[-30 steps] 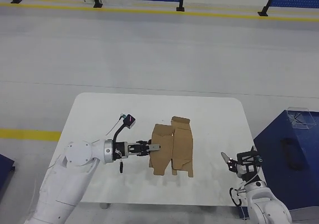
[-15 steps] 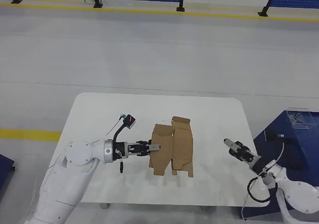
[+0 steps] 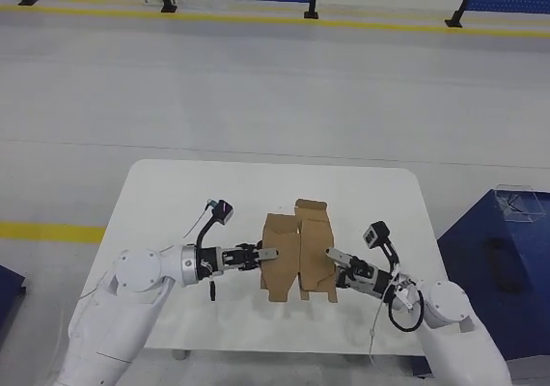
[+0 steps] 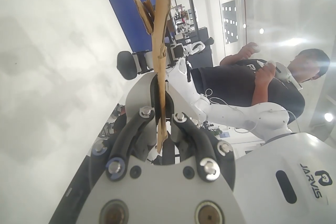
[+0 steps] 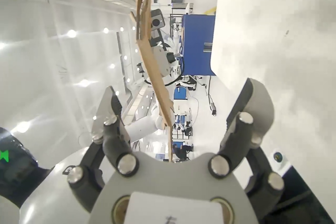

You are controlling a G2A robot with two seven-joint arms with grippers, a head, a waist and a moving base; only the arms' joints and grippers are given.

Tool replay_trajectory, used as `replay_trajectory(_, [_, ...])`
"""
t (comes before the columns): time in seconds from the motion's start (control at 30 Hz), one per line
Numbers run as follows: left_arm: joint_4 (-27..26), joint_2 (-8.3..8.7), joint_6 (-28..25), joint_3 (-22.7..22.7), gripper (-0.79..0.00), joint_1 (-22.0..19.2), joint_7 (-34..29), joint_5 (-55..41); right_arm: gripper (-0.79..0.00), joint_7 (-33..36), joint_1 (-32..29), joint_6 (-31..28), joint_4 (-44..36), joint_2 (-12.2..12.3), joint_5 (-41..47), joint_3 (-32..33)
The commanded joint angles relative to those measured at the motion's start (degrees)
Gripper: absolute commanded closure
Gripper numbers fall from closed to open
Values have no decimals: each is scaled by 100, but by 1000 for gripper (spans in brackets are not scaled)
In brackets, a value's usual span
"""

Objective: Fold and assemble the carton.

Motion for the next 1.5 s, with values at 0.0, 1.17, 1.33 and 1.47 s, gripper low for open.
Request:
replay_trajectory(0.0, [-8, 6, 23, 19, 0, 19, -5, -42, -219, -25, -9, -93, -45, -2, 143, 15])
replay_trajectory(1.17, [1130, 374, 510, -1188, -785, 44, -609, -815, 0, -111, -106, 467, -260, 126, 163, 297])
replay_trajectory(1.33, [1130, 374, 510, -1188, -785, 44, -609, -815, 0, -571, -70, -116, -876, 100, 532, 436])
replay_trajectory(1.47, [1130, 374, 510, -1188, -785, 44, -609, -815, 0, -722, 154, -862, -1591, 68, 664, 427])
